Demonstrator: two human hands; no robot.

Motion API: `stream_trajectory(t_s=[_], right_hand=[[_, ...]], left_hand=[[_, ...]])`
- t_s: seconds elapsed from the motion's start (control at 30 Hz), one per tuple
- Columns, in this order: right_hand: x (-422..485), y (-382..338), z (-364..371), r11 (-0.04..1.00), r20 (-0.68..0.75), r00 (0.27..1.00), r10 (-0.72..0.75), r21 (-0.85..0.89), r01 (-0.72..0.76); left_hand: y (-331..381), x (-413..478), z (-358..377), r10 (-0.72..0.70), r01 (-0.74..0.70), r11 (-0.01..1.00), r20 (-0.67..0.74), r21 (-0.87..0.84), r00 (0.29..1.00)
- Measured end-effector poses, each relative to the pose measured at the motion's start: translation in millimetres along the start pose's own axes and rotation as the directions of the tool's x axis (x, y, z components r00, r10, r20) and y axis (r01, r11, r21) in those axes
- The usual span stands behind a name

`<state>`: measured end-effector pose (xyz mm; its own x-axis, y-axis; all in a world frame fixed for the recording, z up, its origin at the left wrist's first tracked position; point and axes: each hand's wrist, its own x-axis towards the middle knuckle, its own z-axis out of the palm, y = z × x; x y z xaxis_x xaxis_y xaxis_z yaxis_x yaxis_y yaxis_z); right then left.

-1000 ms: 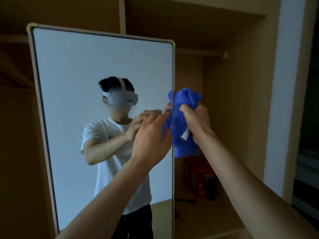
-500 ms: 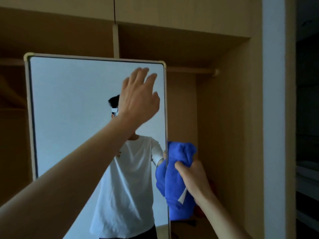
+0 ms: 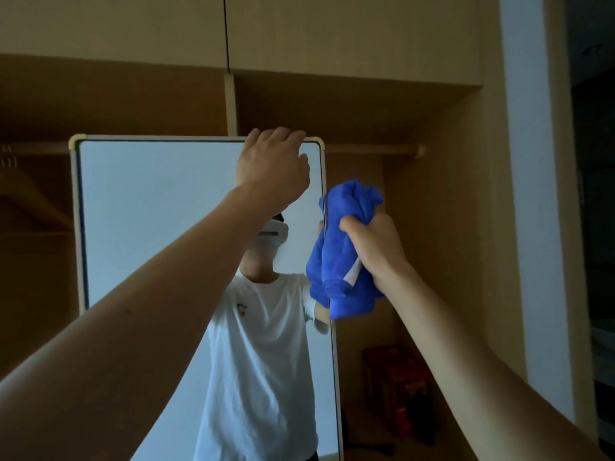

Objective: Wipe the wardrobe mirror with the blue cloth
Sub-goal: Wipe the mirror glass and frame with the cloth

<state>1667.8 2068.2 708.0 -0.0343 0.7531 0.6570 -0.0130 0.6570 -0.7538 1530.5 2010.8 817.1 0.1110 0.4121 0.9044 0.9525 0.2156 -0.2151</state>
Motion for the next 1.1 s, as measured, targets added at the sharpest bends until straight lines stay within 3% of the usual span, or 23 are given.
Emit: stream_trajectory(t_s=[0.1,0.23,0.6,0.7,0.93,1.1], right_hand=[[-35,42,10,0.994,-0.111,0.991,-0.078,-0.084,0.069],[-57,79,-9,0.998,0.06,0.997,0.042,-0.059,-0.038],[36,-48,-5,0.995,-0.019,0.995,-0.102,-0.001,0.102],[33,-40,-6,0.995,-0.033,0.994,-0.1,-0.028,0.1],[-13,35,-11,0.996,0.006,0.997,0.076,-0.056,-0.075],[-4,18,-12,0.999,0.041,0.999,-0.024,-0.042,0.025]], left_hand=[[-11,5,-7,0.014,-0.014,0.996,0.005,-0.09,1.0],[-17,6,-11,0.022,-0.017,0.986,0.026,-0.168,0.999],[-18,7,-3,-0.003,0.0,0.983,-0.016,-0.186,1.0],[-19,6,-2,0.01,-0.012,0.979,-0.013,-0.206,1.0],[-23,6,1,0.023,-0.032,0.969,-0.042,-0.243,0.999],[-23,7,3,-0.028,0.011,0.953,-0.051,-0.304,0.998]])
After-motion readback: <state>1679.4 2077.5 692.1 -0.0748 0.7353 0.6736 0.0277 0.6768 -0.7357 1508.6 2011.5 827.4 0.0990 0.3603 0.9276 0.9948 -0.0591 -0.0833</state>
